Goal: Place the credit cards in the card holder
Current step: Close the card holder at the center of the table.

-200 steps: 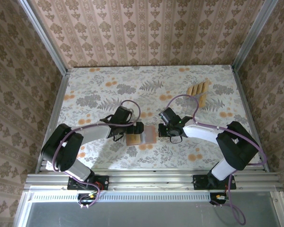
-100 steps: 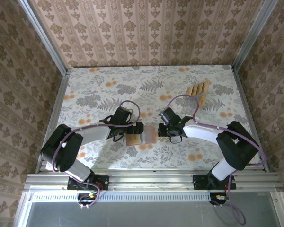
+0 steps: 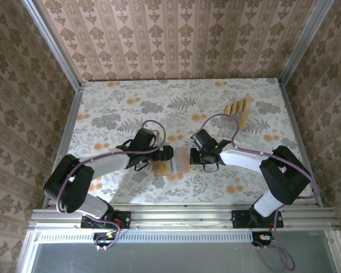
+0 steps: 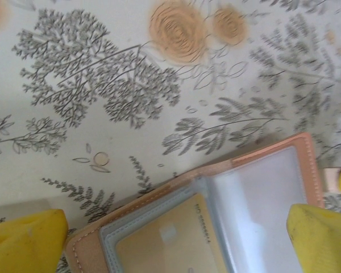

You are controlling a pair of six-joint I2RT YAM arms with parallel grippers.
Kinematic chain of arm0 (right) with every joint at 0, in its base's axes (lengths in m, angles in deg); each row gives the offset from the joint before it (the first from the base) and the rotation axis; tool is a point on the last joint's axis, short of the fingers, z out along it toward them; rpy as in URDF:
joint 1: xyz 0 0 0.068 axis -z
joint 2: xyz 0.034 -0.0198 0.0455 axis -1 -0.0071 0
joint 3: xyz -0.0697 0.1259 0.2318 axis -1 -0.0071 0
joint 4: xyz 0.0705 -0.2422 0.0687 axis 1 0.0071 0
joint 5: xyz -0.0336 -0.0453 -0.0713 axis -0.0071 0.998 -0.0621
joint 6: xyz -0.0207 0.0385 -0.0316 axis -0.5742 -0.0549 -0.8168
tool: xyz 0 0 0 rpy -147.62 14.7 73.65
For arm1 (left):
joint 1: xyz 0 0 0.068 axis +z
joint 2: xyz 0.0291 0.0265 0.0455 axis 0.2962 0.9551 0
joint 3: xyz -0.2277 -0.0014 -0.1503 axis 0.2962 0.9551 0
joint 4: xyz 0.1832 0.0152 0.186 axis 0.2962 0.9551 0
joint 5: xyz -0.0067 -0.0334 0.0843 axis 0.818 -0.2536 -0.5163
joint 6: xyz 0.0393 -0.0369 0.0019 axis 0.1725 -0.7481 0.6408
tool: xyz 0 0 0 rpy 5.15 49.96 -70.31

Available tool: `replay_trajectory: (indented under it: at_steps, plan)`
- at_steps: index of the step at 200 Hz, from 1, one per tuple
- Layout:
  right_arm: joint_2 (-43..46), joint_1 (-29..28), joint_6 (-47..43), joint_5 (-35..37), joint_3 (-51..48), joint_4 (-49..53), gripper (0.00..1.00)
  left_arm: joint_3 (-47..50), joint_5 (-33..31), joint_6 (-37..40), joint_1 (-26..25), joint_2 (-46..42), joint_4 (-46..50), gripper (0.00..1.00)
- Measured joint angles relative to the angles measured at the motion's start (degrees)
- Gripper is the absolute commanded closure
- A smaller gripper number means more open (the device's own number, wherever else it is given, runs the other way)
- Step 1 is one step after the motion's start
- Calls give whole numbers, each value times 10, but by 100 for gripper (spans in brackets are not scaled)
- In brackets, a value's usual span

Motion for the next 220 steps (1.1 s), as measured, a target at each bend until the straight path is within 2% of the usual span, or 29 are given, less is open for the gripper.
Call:
replay_trajectory:
  at_steps: [55, 158, 178, 195, 220]
  plan:
    - [-7, 0, 3, -7, 0, -9, 99, 0, 20, -35, -5, -23, -34, 0]
    - [-20, 2, 13, -10, 0, -20, 98, -16, 26, -95, -72, -11, -103, 0]
    - [-21, 3, 13, -13, 0, -25, 93, -18, 21, -107, -85, 7, -123, 0]
    - [-21, 8, 14, -17, 0, -23, 83, -18, 15, -117, -94, 20, -135, 0]
    - [-19, 18, 18, -23, -1, -24, 73, -18, 2, -127, -101, 30, -147, 0]
